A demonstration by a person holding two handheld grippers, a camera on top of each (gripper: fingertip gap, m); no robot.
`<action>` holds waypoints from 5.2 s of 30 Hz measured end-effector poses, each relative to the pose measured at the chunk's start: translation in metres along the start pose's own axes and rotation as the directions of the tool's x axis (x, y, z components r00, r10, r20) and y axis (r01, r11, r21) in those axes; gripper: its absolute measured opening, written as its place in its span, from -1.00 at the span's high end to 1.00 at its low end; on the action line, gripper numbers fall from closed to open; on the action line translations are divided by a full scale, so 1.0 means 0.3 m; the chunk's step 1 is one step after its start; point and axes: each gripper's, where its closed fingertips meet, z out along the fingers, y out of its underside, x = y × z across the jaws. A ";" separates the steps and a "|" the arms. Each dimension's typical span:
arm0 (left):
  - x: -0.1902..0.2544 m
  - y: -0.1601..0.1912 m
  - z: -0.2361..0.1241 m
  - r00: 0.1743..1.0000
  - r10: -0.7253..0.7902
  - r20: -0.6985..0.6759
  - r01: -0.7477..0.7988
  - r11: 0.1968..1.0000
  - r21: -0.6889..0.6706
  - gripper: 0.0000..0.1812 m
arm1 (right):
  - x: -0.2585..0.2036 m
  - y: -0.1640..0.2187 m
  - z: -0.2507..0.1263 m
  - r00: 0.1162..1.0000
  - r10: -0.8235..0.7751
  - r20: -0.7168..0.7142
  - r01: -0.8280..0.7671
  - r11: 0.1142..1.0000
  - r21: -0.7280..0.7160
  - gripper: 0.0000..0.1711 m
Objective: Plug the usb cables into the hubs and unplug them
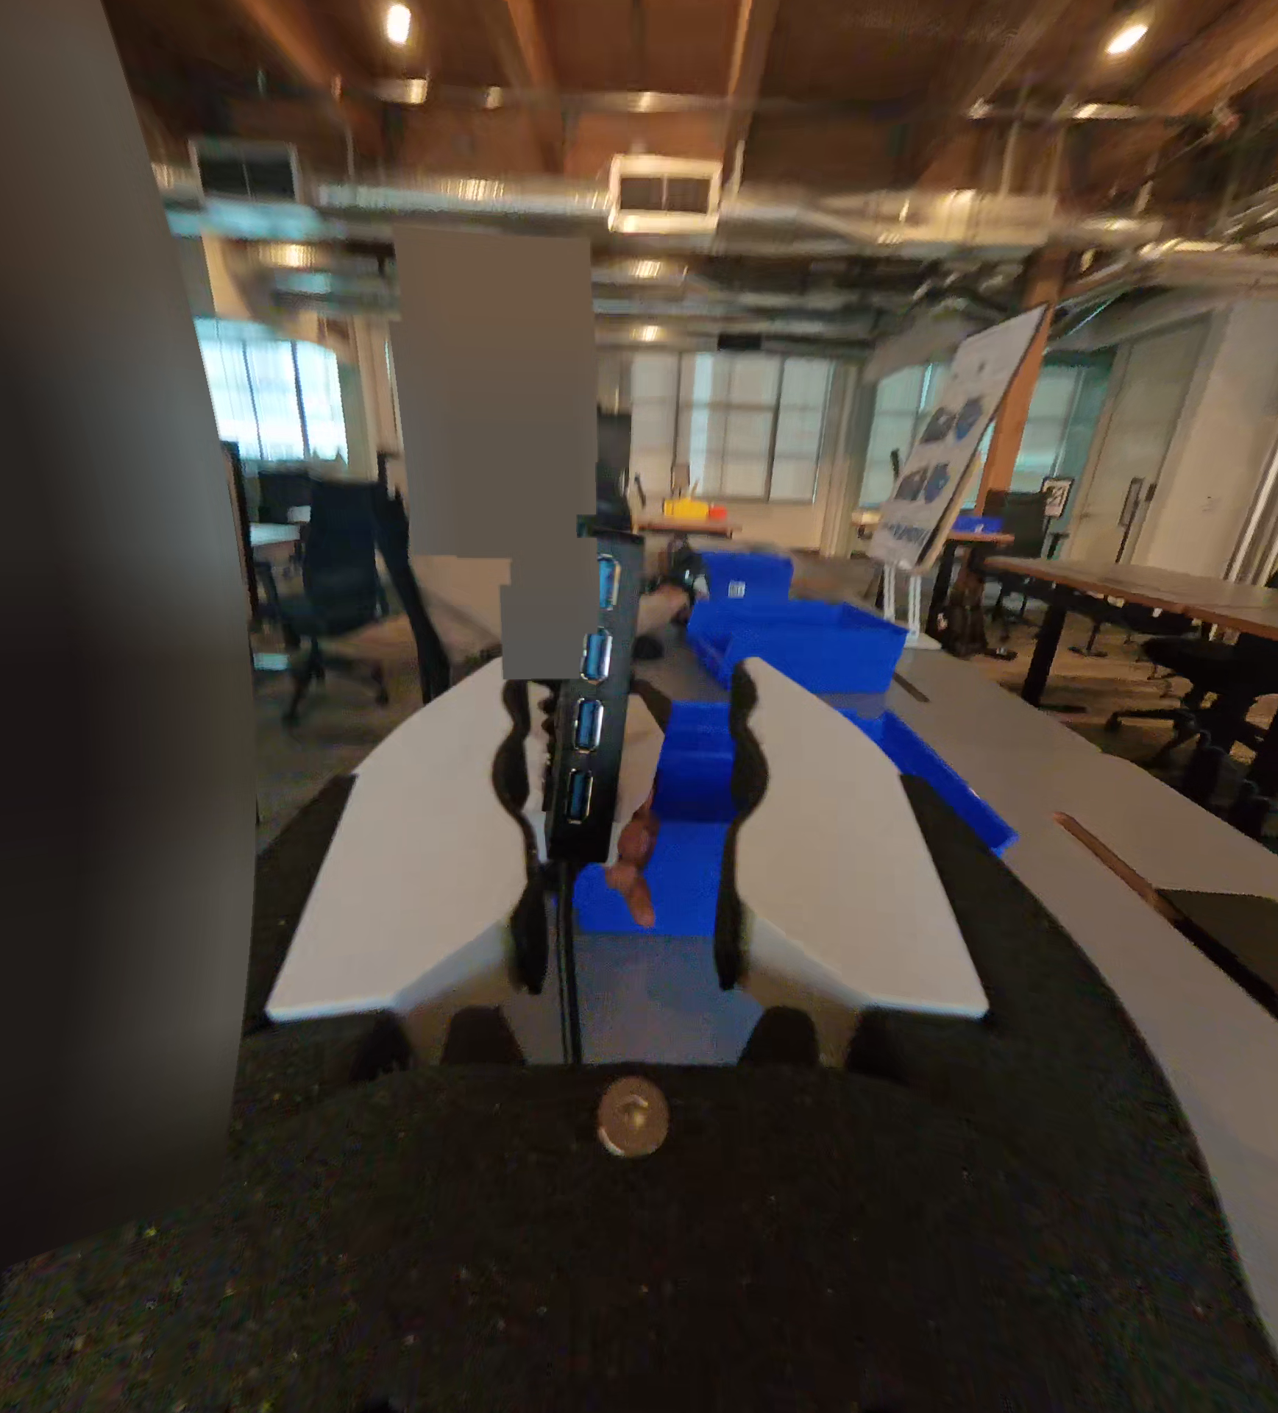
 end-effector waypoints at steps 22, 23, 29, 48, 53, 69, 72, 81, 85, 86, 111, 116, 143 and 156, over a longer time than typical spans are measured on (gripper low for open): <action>-0.003 0.122 0.040 0.989 0.145 0.040 -0.131 0.959 -0.250 0.81 | -0.065 0.145 0.000 0.936 0.061 0.347 0.317 0.284 -0.905 0.79; -0.013 0.098 0.034 0.978 0.202 0.062 -0.184 0.960 -0.213 0.80 | -0.052 0.128 0.008 0.950 0.047 0.309 0.276 0.342 -0.898 0.79; -0.130 -0.039 -0.077 0.700 0.614 0.366 -0.570 0.788 -0.233 0.56 | 0.102 -0.003 -0.015 0.983 0.124 -0.134 -0.179 0.792 -0.584 0.80; -0.225 0.074 0.100 -0.260 0.947 0.189 -0.674 -0.038 -0.738 0.41 | 0.232 0.174 -0.184 0.546 0.756 -0.362 -0.633 0.655 0.412 0.80; -0.239 0.085 0.074 -0.362 0.929 0.076 -0.619 -0.178 -0.765 0.55 | 0.184 0.192 -0.153 0.533 0.773 -0.344 -0.675 0.634 0.379 0.80; -0.145 0.128 0.038 0.458 0.875 0.160 -0.712 0.468 -0.524 0.81 | 0.015 0.154 -0.215 0.885 0.313 -0.345 -0.357 0.932 -0.071 -0.02; -0.094 0.154 0.028 0.591 0.803 0.082 -0.693 0.557 -0.459 0.81 | -0.037 0.175 -0.220 0.949 -0.128 -0.286 0.039 0.954 -0.298 0.03; -0.018 0.236 0.023 0.710 0.697 -0.102 -0.666 0.619 -0.416 0.81 | -0.108 0.231 -0.197 0.817 -0.563 -0.127 0.481 0.786 -0.388 0.46; 0.026 0.257 0.042 0.721 0.672 -0.170 -0.676 0.627 -0.388 0.81 | -0.129 0.274 -0.217 0.817 -0.576 -0.040 0.507 0.748 -0.428 0.48; 0.033 0.258 0.047 0.722 0.668 -0.178 -0.677 0.629 -0.382 0.81 | -0.135 0.287 -0.219 0.816 -0.577 -0.024 0.511 0.741 -0.434 0.58; -0.108 0.099 0.029 0.753 0.628 0.196 -0.572 0.772 -0.277 0.81 | -0.089 0.273 -0.278 0.925 -0.363 -0.113 0.161 0.644 -0.748 0.16; -0.177 0.085 -0.003 0.840 0.453 0.299 -0.401 0.889 -0.220 0.82 | -0.247 0.161 0.108 0.928 -0.354 0.113 0.288 0.494 -0.820 0.13; -0.144 0.049 -0.030 0.853 0.438 0.283 -0.406 0.898 -0.168 0.81 | -0.322 -0.188 0.417 0.229 -0.855 0.465 0.299 -0.393 -0.869 0.29; -0.148 0.018 -0.045 0.824 0.461 0.330 -0.434 0.887 -0.157 0.81 | 0.183 -0.450 0.003 0.300 -0.800 -0.519 0.307 0.596 -0.742 0.47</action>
